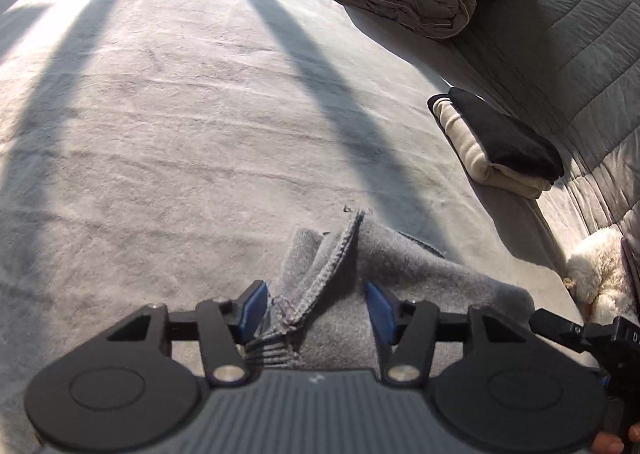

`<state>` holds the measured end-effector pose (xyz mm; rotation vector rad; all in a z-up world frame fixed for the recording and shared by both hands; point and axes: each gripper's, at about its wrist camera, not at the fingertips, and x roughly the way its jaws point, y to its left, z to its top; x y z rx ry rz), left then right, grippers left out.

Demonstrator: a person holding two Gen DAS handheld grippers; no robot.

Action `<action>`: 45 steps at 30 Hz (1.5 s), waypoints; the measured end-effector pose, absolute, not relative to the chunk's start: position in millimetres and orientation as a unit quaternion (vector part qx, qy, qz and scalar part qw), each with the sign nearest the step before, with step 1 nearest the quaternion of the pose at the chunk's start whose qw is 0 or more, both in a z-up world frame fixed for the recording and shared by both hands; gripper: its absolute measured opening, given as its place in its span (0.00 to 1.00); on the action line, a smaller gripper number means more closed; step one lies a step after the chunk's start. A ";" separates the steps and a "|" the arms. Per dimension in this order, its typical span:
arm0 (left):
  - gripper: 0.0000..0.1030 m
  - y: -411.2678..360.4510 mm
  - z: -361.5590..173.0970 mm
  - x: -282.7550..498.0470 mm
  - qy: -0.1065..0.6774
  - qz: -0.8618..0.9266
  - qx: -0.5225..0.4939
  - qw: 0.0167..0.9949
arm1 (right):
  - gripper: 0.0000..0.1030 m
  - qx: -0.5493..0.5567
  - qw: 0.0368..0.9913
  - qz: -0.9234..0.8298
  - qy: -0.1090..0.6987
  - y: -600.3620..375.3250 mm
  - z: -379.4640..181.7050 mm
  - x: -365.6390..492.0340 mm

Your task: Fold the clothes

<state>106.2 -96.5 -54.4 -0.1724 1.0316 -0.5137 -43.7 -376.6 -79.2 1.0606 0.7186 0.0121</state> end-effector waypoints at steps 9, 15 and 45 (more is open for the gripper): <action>0.59 -64.7 -93.0 142.0 0.545 -0.280 -0.253 0.748 | 0.39 0.536 0.775 0.018 0.336 -387.0 -112.8 -26.5; 0.28 -54.3 -105.8 129.3 0.540 -0.269 -0.343 0.720 | 0.30 0.535 0.778 0.025 0.328 -386.1 -104.6 -17.8; 0.28 -85.9 -58.1 89.3 0.473 -0.273 -0.319 0.775 | 0.31 0.537 0.787 0.057 0.299 -400.9 -69.9 -40.0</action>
